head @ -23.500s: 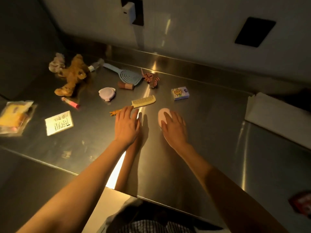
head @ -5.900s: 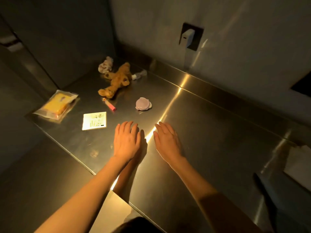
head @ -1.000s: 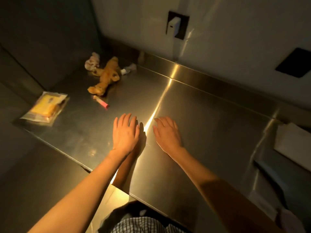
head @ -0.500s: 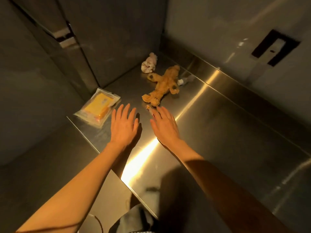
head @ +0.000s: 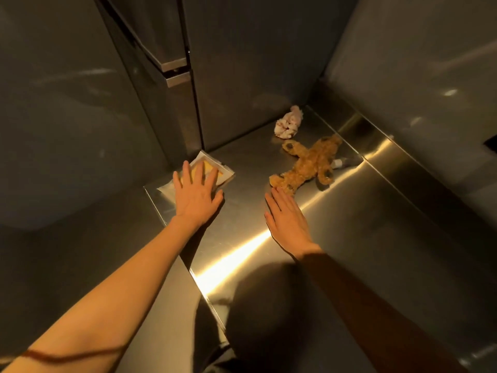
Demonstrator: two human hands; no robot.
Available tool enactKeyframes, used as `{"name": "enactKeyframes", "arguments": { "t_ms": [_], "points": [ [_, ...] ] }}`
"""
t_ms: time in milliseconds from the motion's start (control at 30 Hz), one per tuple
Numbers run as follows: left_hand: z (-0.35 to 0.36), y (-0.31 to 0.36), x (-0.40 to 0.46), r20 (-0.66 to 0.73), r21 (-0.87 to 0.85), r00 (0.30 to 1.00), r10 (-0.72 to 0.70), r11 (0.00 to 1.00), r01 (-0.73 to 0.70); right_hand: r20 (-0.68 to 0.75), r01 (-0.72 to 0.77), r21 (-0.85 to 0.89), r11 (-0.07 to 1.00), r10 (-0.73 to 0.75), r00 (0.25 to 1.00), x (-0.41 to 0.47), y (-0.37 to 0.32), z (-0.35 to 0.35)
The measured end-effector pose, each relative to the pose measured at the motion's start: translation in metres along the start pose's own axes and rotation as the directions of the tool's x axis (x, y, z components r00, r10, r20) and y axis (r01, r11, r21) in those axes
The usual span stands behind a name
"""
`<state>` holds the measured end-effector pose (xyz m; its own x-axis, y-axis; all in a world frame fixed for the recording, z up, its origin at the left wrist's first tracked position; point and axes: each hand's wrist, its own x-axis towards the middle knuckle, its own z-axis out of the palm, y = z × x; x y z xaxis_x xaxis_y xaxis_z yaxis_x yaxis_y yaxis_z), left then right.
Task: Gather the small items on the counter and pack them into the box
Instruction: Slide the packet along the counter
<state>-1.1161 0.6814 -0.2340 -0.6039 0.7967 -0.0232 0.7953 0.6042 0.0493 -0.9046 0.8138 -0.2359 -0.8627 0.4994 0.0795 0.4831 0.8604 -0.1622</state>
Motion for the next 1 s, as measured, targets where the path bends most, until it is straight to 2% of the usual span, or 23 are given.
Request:
{"name": "enactKeyframes", "arguments": {
  "t_ms": [133, 400, 733, 1000],
  "points": [
    [0.007, -0.005, 0.000, 0.019, -0.054, 0.998, -0.054, 0.997, 0.055, -0.011, -0.021, 0.070, 0.997, 0.022, 1.000, -0.003, -0.001, 0.006],
    [0.015, 0.002, -0.017, -0.106, -0.119, 0.994, 0.041, 0.991, -0.053, -0.049, -0.063, 0.157, 0.986, 0.071, 0.996, -0.021, 0.004, 0.014],
    [0.022, 0.066, -0.080, -0.076, -0.166, 0.988, 0.134, 0.975, -0.146, 0.000, -0.130, 0.109, 0.985, 0.131, 0.991, -0.092, 0.015, 0.006],
    [0.022, 0.136, -0.145, -0.060, -0.189, 0.963, 0.262, 0.944, -0.269, 0.030, -0.191, 0.014, 0.981, 0.190, 0.981, -0.190, 0.031, -0.010]
  ]
}}
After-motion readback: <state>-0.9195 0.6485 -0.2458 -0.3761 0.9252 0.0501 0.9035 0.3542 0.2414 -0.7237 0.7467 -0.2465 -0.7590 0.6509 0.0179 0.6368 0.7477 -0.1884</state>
